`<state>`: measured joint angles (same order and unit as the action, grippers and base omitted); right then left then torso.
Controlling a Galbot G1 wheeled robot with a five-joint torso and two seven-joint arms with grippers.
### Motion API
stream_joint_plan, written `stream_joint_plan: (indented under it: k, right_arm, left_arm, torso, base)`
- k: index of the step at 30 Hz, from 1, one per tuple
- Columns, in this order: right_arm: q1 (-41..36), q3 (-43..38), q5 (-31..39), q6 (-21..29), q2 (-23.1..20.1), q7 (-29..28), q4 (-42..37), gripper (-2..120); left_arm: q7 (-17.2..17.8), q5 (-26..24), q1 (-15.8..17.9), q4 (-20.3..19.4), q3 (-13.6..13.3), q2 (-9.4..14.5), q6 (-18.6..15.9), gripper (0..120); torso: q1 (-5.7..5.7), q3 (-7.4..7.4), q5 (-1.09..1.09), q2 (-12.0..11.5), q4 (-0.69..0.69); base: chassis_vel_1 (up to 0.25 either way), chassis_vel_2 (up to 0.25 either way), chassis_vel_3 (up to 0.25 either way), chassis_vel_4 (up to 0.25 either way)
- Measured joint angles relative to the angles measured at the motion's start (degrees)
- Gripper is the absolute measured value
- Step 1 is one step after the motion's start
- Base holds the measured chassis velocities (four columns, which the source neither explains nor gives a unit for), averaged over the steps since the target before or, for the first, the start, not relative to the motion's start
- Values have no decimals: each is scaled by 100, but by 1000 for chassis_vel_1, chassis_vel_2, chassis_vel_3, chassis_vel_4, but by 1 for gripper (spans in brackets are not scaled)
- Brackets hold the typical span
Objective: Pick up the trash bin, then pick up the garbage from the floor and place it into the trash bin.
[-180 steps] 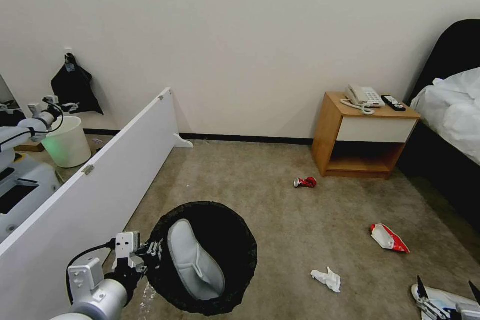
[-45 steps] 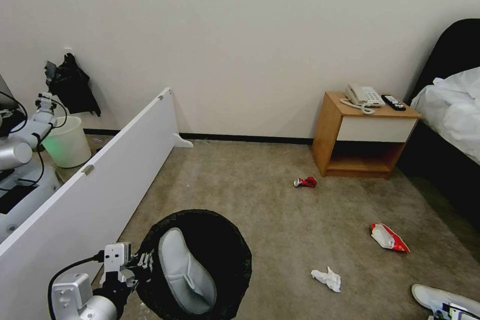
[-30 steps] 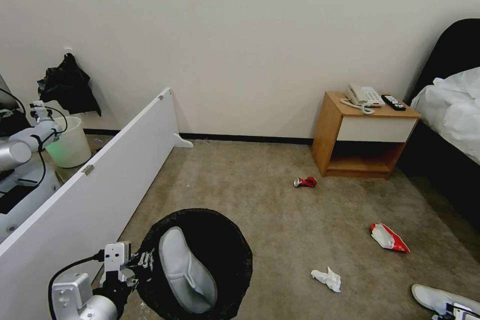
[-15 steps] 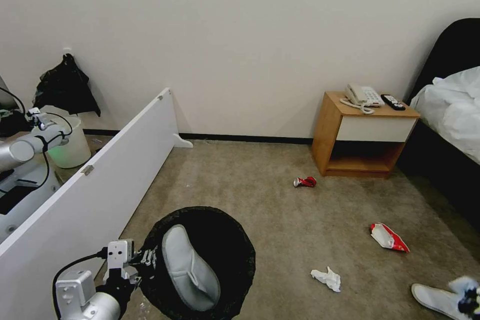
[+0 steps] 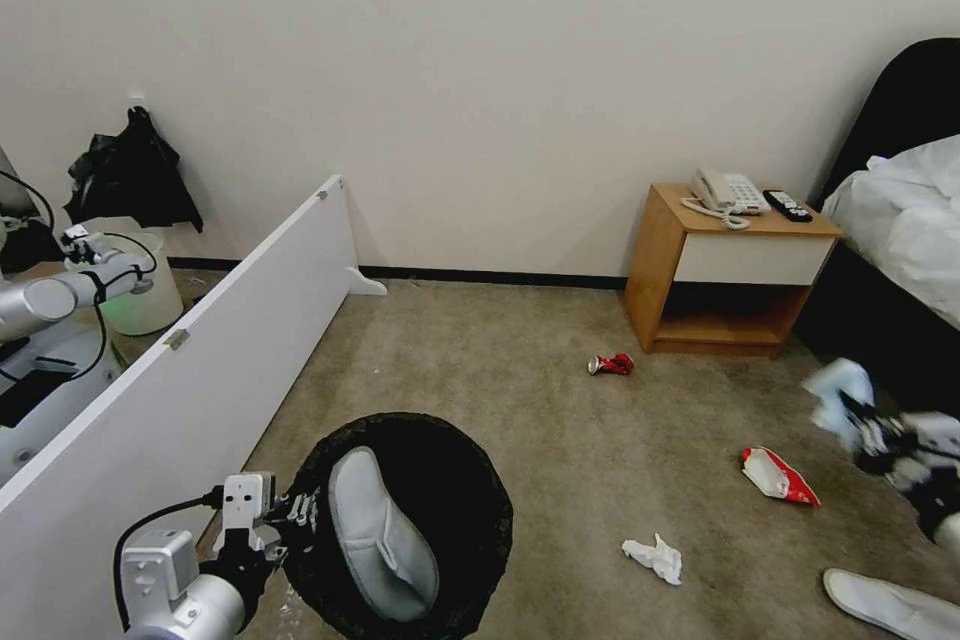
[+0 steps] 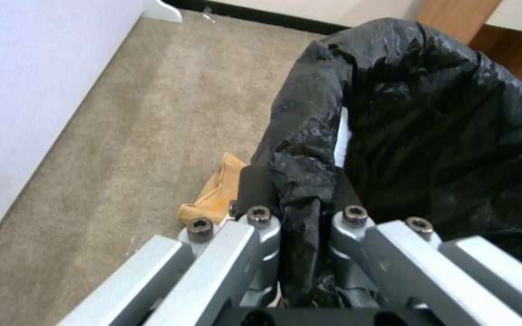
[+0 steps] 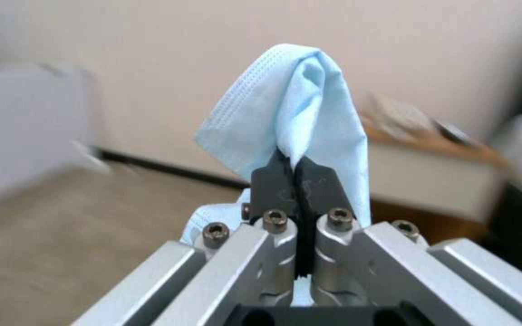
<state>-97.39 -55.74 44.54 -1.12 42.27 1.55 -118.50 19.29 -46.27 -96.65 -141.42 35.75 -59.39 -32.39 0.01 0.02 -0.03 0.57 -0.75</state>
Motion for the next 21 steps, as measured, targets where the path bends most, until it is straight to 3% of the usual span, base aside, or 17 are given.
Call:
stream_joint_plan:
  k: [3, 5, 6, 9, 13, 15, 16, 18, 21]
  right_arm:
    - [-16, 5, 228, -100, -208, 100, -382, 0]
    - [-21, 37, 525, -197, -575, 240, -802, 0]
    - [-21, 37, 525, -197, -575, 240, -802, 0]
    - [153, 97, 887, -171, -959, 255, -1172, 0]
    - [227, 149, 1000, -177, -1288, 321, -1256, 0]
    - [264, 202, 1037, -275, -1632, 455, -1216, 0]
    - [264, 202, 1037, -275, -1632, 455, -1216, 0]
    - [395, 285, 1193, -371, -1896, 595, -1157, 0]
    - [583, 438, 1371, -481, -2077, 780, -1111, 0]
  left_arm:
    - [23, -59, 80, -3, -73, 127, -40, 4]
    - [66, -250, 336, -3, -238, 498, -111, 4]
    - [66, -250, 336, -3, -238, 498, -111, 4]
    - [126, -493, 760, 78, -419, 949, -176, 4]
    - [128, -591, 1038, 194, -634, 1160, -186, 4]
    - [90, -624, 1242, 305, -895, 1289, -176, 4]
    - [90, -624, 1242, 305, -895, 1289, -176, 4]
    - [57, -627, 1442, 368, -1191, 1440, -172, 4]
    - [35, -639, 1654, 453, -1406, 1601, -158, 4]
  torso:
    - [0, 0, 3, 0, 0]
    - [0, 0, 2, 0, -1]
    - [0, 0, 2, 0, -1]
    - [0, 0, 3, 0, -2]
    - [0, 0, 2, 0, -2]
    - [0, 1, 2, 0, -1]
    - [0, 1, 2, 0, -1]
    - [0, 0, 3, 0, 0]
    - [0, 1, 3, 0, -1]
  base:
    - [0, 0, 0, 0]
    - [0, 0, 0, 0]
    - [0, 0, 0, 0]
    - [0, 0, 0, 0]
    - [0, 0, 0, 0]
    - [0, 0, 0, 0]
    - [0, 0, 0, 0]
    - [0, 0, 0, 0]
    - [0, 0, 0, 0]
